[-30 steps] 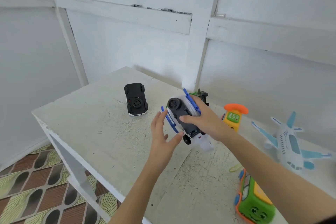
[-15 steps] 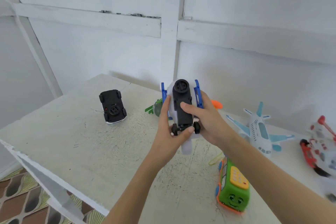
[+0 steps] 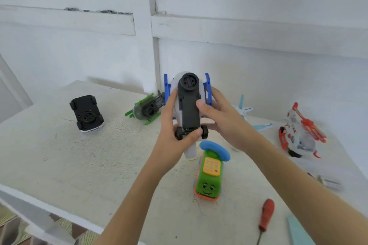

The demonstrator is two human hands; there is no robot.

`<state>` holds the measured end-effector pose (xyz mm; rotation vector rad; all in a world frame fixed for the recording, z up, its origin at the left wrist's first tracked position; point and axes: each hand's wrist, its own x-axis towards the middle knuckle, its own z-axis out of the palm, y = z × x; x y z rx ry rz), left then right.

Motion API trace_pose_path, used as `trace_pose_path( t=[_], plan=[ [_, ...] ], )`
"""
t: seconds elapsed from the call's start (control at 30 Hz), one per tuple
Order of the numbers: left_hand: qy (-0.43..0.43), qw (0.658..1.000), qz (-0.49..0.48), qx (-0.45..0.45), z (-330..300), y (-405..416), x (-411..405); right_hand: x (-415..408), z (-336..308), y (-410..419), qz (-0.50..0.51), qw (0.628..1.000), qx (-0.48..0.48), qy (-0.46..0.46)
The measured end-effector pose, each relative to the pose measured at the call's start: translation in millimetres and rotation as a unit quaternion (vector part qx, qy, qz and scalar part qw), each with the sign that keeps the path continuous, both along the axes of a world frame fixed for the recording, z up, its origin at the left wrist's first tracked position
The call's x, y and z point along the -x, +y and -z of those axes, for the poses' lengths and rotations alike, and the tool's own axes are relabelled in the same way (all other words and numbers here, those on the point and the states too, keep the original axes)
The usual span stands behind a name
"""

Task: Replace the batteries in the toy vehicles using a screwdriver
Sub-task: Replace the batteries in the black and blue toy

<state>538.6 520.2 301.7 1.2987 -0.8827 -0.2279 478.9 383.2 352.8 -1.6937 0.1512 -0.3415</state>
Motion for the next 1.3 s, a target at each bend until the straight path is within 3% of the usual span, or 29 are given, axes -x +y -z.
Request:
trace_pose_path(
  t=[0.3,0.43,0.63,0.87,1.1,1.17,1.2,1.3],
  plan=[
    [0.009,0.998,-0.063,0.003,-1,-16,77,110,16,-65,0.015,0.987,0.14,0.079],
    [0.008,0.996,-0.092,-0.006,1,-19,109,140,43,-83,-0.046,0.965,0.214,0.147],
    [0.008,0.992,-0.128,-0.009,9,-26,143,151,90,-97,-0.185,0.86,0.435,0.195],
    [0.012,0.99,-0.136,-0.023,12,-31,155,146,113,-92,-0.212,0.761,0.588,0.176],
    [0.026,0.991,-0.128,-0.025,9,-37,152,144,120,-90,-0.216,0.708,0.65,0.17],
    [0.029,0.991,-0.126,-0.026,9,-40,151,144,121,-91,-0.212,0.712,0.65,0.16],
    [0.028,0.991,-0.125,-0.025,8,-41,150,144,119,-92,-0.202,0.733,0.632,0.152],
    [0.022,0.991,-0.126,-0.027,8,-42,144,146,97,-100,-0.143,0.854,0.479,0.148]
  ],
)
